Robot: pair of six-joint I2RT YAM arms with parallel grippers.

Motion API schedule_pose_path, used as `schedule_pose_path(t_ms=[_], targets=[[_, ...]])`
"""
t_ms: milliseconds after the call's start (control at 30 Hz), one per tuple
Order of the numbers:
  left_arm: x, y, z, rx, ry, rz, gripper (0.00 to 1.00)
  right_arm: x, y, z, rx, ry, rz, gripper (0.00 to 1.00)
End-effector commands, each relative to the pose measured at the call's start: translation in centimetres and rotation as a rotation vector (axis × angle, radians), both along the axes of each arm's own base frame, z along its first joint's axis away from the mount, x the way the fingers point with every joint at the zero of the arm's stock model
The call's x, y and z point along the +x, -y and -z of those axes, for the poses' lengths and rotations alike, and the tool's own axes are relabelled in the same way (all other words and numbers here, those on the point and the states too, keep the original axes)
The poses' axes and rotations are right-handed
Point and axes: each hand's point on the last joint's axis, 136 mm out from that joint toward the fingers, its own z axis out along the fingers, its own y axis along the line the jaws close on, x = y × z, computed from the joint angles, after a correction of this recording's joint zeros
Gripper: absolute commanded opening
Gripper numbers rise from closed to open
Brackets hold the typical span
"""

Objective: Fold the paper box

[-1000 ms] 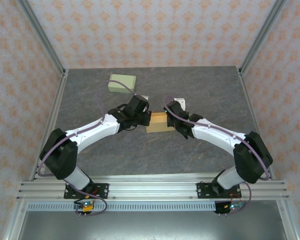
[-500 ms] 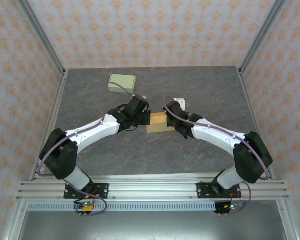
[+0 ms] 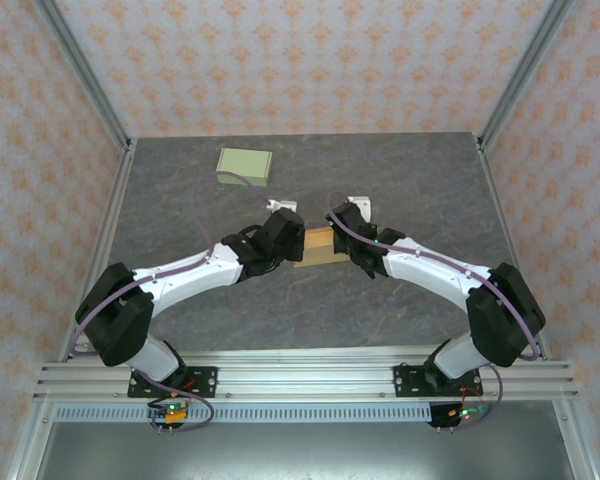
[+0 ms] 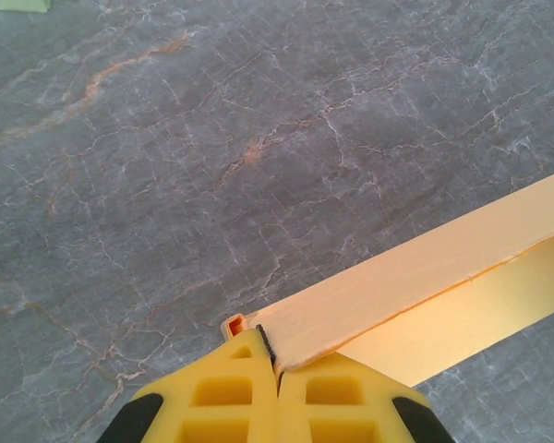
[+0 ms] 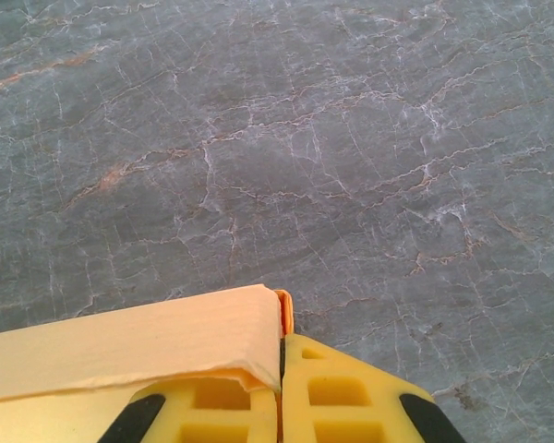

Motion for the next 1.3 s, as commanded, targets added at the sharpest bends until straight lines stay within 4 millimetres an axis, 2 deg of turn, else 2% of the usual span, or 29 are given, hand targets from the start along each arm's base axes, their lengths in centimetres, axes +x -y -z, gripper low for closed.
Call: schedule_pose_path(t_ms=[0, 433, 533, 733, 867, 1100, 1267], targets=[[-1.1, -1.9, 1.8, 0.094, -0.021, -0.032, 0.0, -2.0, 0.9, 2.6, -0.049, -0.089, -0.001, 0.08], [-1.7, -1.4, 4.2, -0.063, -0.018, -0.127, 0.0, -2.1, 0.7, 2.3, 0.002, -0.068, 0.017, 0.11], [-1.8, -1.0, 4.6, -0.022, 0.013, -0.102, 0.0, -2.2, 1.0, 2.0, 0.019, -0.043, 0.022, 0.12], [-1.6, -2.4, 6.0, 0.122, 0.067, -0.116, 0.0, -2.2, 2.0, 1.7, -0.026, 0.002, 0.018, 0.14], [-1.1, -2.8, 6.8, 0.214, 0.072, -0.102, 0.0, -2.2, 1.9, 1.6, -0.019, 0.009, 0.015, 0.15], [-0.5, -2.2, 7.5, 0.215, 0.078, -0.094, 0.0, -2.2, 2.4, -0.3, -0.013, 0.041, 0.002, 0.28], [0.0, -0.9, 8.1, 0.224, 0.074, -0.042, 0.0, -3.0, 1.8, -1.3, 0.077, 0.031, -0.117, 0.36]])
